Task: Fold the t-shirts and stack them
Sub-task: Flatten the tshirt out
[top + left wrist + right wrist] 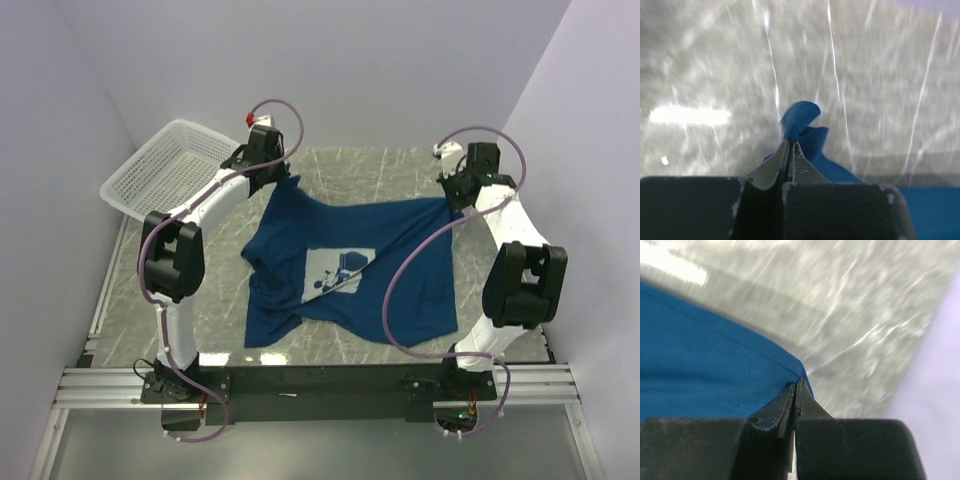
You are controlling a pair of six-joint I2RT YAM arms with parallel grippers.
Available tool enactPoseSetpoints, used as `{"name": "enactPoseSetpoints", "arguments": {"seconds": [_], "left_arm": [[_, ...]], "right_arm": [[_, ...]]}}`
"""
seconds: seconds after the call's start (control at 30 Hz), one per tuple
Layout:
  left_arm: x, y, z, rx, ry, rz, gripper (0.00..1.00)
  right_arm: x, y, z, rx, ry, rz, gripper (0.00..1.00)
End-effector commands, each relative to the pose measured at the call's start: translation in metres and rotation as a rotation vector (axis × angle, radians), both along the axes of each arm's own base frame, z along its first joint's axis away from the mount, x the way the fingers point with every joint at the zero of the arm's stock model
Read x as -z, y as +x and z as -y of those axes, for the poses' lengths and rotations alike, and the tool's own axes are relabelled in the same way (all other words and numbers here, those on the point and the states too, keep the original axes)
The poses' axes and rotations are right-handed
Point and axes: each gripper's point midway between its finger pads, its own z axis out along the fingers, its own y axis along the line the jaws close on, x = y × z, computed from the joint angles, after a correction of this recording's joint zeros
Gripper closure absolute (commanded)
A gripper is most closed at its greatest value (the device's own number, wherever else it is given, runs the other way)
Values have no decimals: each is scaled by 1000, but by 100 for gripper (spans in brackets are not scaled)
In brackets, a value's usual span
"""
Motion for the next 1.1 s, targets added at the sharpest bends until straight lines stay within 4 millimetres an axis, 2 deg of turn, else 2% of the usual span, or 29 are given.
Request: {"name": "enactPoseSetpoints", "arguments": {"seconds": [0.0, 0.07, 0.1, 0.13, 0.17, 0.2, 0.23, 0.3, 0.33, 0.37, 0.4, 0.43, 0.47, 0.5, 0.53, 0.57, 0.6, 0.63, 0.67, 0.7, 0.73, 0.77, 0.8, 0.83, 0.87, 0.9, 0.97, 1.0, 1.07], "left_arm": [[-52, 43, -8, -106, -20, 156, 100], [-44, 59, -19, -157, -13, 152, 100], [-60, 69, -18, -164, -31, 184, 100], [-48, 79, -22, -170, -27, 164, 94], [-44, 80, -18, -145, -37, 135, 83], [-63, 89, -15, -134, -59, 169, 69], [-57, 93, -14, -126, -52, 159, 53], [-74, 95, -15, -116, -49, 195, 45], [-98, 90, -17, -116, -59, 236, 37], [-111, 86, -20, -113, -54, 267, 34], [-102, 77, -23, -110, -43, 254, 33], [-147, 64, -27, -105, -80, 347, 32], [-157, 53, -28, -90, -90, 370, 32], [-129, 36, -28, -62, -83, 312, 33], [-164, 12, -34, -54, -122, 374, 33], [-161, -5, -35, -50, -158, 361, 33], [-110, -30, -38, -35, -147, 261, 33], [-130, -60, -41, -6, -194, 299, 33], [-120, -79, -43, -12, -241, 275, 33], [-64, -109, -50, -17, -228, 164, 33], [-77, -137, -54, -8, -280, 194, 32], [-64, -156, -57, -33, -334, 163, 32], [-16, -185, -62, -48, -341, 63, 32], [-27, -206, -64, -36, -397, 98, 32], [-17, -223, -61, -38, -469, 58, 32], [14, -244, -61, -43, -492, -12, 31], [14, -267, -56, -31, -600, -30, 31], [34, -278, -58, -49, -602, -84, 31], [39, -287, -59, -58, -618, -105, 31]], "right_arm": [[-32, 43, 14, 100, -5, 129, 100], [-40, 66, 27, 178, -24, 179, 100], [-42, 73, 31, 203, -27, 197, 100], [-42, 85, 43, 259, -60, 213, 94], [-40, 91, 46, 301, -53, 214, 80], [-38, 94, 49, 329, -61, 204, 58], [-35, 104, 56, 360, -71, 201, 49], [-28, 102, 59, 396, -83, 172, 44], [-31, 101, 62, 402, -84, 192, 39], [-32, 98, 62, 395, -87, 202, 36], [-33, 85, 56, 368, -68, 203, 32], [-35, 79, 52, 340, -56, 210, 31], [-35, 70, 45, 268, -56, 199, 30], [-31, 52, 21, 139, 17, 178, 29], [-21, 31, 4, 36, 57, 115, 29], [-15, 15, -8, -108, 38, 91, 29], [-8, -15, -35, -253, 122, 66, 30], [7, -51, -49, -349, 155, -29, 31], [14, -72, -56, -519, 109, -42, 33], [25, -105, -66, -616, 123, -77, 36], [35, -139, -74, -765, 120, -129, 38], [40, -157, -77, -812, 116, -145, 38], [49, -181, -79, -845, 110, -163, 39], [54, -197, -76, -868, 89, -188, 39], [59, -207, -75, -914, 54, -188, 39], [66, -222, -74, -930, 32, -190, 39], [73, -235, -68, -946, -17, -215, 39], [77, -243, -67, -947, -32, -220, 39], [81, -252, -63, -944, -52, -246, 39]]}}
